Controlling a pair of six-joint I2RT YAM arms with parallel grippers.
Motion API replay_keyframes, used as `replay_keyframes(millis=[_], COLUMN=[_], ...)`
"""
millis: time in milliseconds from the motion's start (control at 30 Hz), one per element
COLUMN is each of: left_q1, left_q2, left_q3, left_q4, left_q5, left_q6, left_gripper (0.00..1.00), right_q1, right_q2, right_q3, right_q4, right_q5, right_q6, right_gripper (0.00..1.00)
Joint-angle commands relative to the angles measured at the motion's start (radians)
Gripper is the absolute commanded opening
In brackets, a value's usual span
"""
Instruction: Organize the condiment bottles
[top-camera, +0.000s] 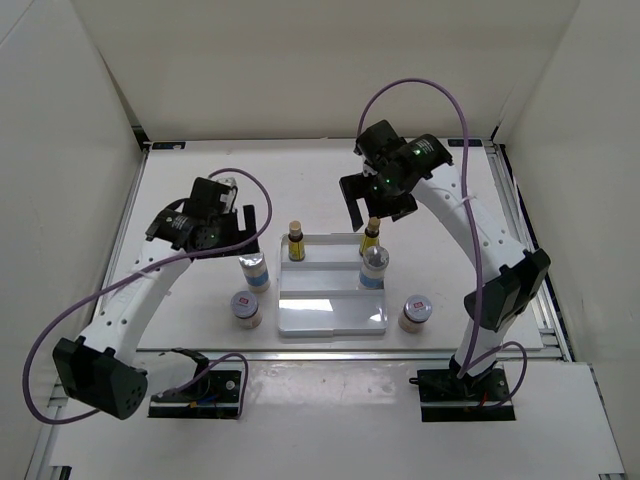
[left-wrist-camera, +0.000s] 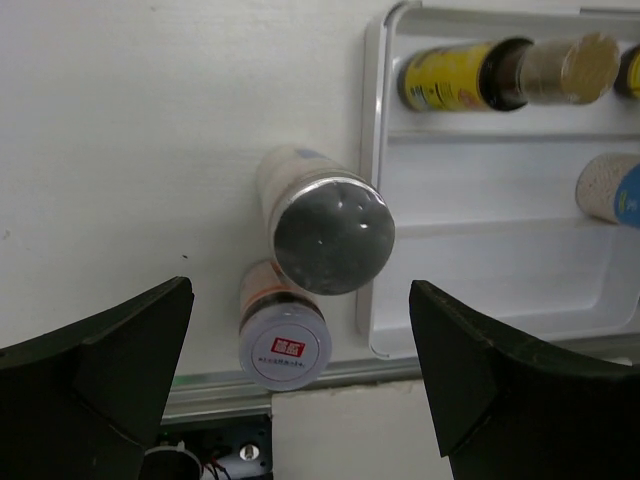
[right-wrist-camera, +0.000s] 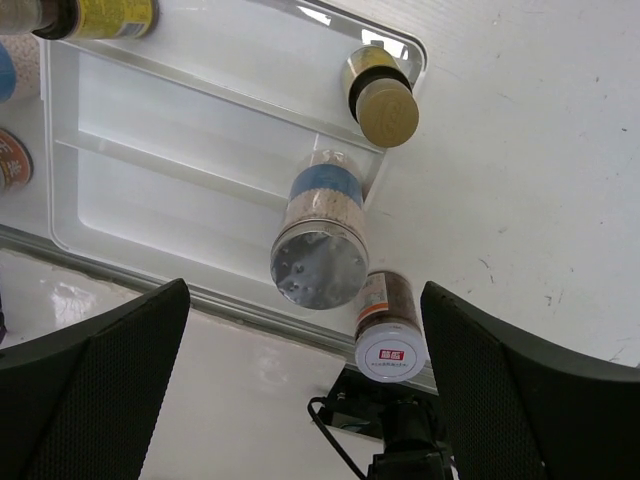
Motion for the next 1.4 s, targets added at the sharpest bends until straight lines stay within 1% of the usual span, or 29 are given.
replay_keyframes(millis=[0,200,433,567,600,667,700,767,800,867,900,933,967,1000,1100,1200,1267,1367], left_q1=[-0.032,-0.045,-0.045,-0.045,-0.045,-0.045,-0.045,-0.045,-0.045,-0.045,-0.045,-0.045,-0.045,-0.045,-0.045,-0.057,-0.068,-0.1], left_q2=[0.008,0.105,0.155,0.166,0.166,0.175,0.175,0.175,0.175,0.165,0.155,0.155,0.145,0.132,0.114,0.088,0.074,0.063], left_q3=[-0.01,-0.001,-0.034,-0.047,-0.047,-0.047,-0.047,-0.047,-0.038,-0.019,0.01,0.01,0.046,0.067,0.168,0.264,0.274,0.288], left_q4=[-0.02,0.018,0.07,0.07,0.07,0.07,0.07,0.07,0.07,0.057,0.057,0.044,0.044,0.023,-0.032,-0.061,-0.062,-0.062], left_q5=[0.065,0.055,0.044,0.044,0.044,0.044,0.044,0.044,0.044,0.044,0.032,0.017,-0.009,-0.022,-0.074,-0.074,-0.074,-0.025], left_q6=[-0.004,0.014,0.004,-0.006,-0.006,-0.006,-0.006,0.005,0.005,0.016,0.016,0.016,0.016,0.016,0.016,0.034,0.034,0.002], left_gripper=[1.0,1.0,1.0,1.0,0.95,0.9,0.82,0.73,0.64,0.53,0.42,0.36,0.31,0.22,0.11,0.11,0.11,0.11], right_q1=[0.005,0.005,0.005,0.005,0.005,0.005,0.005,0.005,0.005,0.005,0.005,0.005,0.005,0.005,0.005,0.005,0.005,-0.006], right_q2=[-0.004,-0.004,-0.022,-0.031,-0.031,-0.031,-0.031,-0.031,-0.04,-0.04,-0.049,-0.05,-0.06,-0.06,-0.073,-0.091,-0.091,-0.102], right_q3=[0.019,0.008,-0.012,-0.023,-0.023,-0.032,-0.032,-0.041,-0.041,-0.052,-0.052,-0.052,-0.061,-0.07,-0.093,-0.115,-0.115,-0.134], right_q4=[-0.178,-0.178,-0.169,-0.169,-0.169,-0.16,-0.16,-0.16,-0.16,-0.16,-0.16,-0.16,-0.16,-0.16,-0.15,-0.15,-0.15,-0.15], right_q5=[0.01,0.01,0.019,0.028,0.028,0.028,0.028,0.028,0.037,0.038,0.038,0.047,0.047,0.047,0.057,0.068,0.068,0.068], right_q6=[0.015,0.006,0.006,0.006,0.006,0.006,0.006,0.006,0.006,0.006,0.006,0.006,0.006,0.006,0.006,0.006,0.006,0.006], right_gripper=[1.0,1.0,1.0,1.0,1.0,1.0,1.0,1.0,1.0,1.0,1.0,1.0,1.0,1.0,1.0,1.0,1.0,1.0])
